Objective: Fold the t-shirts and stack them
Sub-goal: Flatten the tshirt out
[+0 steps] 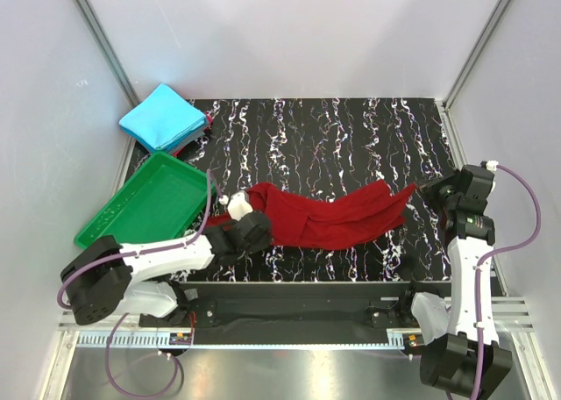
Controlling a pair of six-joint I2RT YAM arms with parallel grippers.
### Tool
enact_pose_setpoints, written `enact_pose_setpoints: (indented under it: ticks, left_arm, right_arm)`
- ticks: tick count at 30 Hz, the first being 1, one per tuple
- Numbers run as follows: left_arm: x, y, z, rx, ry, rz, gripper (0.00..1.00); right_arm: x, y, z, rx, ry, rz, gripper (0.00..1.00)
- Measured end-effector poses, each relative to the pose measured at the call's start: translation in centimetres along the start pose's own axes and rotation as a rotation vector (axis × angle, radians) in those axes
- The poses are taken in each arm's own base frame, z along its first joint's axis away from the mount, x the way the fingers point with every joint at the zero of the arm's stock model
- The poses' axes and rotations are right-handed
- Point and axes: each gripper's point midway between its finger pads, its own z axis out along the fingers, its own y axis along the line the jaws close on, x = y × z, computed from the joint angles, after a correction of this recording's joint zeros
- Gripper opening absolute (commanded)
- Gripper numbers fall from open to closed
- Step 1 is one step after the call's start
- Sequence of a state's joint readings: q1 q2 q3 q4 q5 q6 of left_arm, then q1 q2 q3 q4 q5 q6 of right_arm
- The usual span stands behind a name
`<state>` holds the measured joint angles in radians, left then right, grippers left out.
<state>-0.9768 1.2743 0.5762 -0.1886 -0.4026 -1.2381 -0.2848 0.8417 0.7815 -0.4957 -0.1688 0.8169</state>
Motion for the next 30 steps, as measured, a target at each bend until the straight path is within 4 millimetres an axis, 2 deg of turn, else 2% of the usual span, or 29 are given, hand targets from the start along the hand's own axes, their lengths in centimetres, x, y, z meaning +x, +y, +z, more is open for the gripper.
enact_pose_setpoints:
  ticks: [4, 8, 10, 13, 16, 18, 21, 24, 26, 30]
  left_arm:
    - [-0.4, -0.5, -0.8, 0.034, -0.002, 0.054, 0.0]
    - [-1.8, -1.8, -2.9, 0.067, -0.001, 0.197, 0.0]
    - [-3.8, -3.5, -5.1, 0.094, -0.032, 0.276, 0.0]
    - [-9.0, -6.5, -9.8, 0.116, -0.148, 0.382, 0.0]
    - [-15.8, -9.0, -16.0, 0.11, -0.339, 0.438, 0.0]
    - [-20.0, -9.2, -20.4, 0.081, -0.47, 0.461, 0.0]
    - [-25.4, -8.5, -26.9, 0.028, -0.641, 0.47, 0.0]
    - [-29.0, -7.6, -32.3, 0.009, -0.76, 0.446, 0.0]
    - [-30.5, -7.0, -35.4, 0.025, -0.812, 0.427, 0.0]
    - [-32.0, -5.6, -40.0, 0.106, -0.876, 0.377, 0.0]
  right_arm:
    - [0.0, -0.1, 0.1, 0.005, 0.004, 0.0, 0.0]
    - [-0.7, 0.8, 0.0, 0.023, 0.02, -0.004, 0.0]
    - [-2.1, 2.4, -0.3, 0.019, 0.01, -0.012, 0.0]
    - [-5.7, 6.4, -1.9, -0.01, -0.052, -0.031, 0.0]
    - [-10.0, 11.3, -5.1, -0.08, -0.168, -0.051, 0.0]
    - [-12.3, 14.1, -8.1, -0.131, -0.242, -0.064, 0.0]
    - [-15.3, 18.1, -13.4, -0.213, -0.359, -0.092, 0.0]
    - [-17.2, 20.8, -18.8, -0.285, -0.477, -0.121, 0.0]
    - [-17.9, 21.6, -22.2, -0.316, -0.552, -0.132, 0.0]
    - [-17.7, 20.8, -27.9, -0.334, -0.664, -0.128, 0.0]
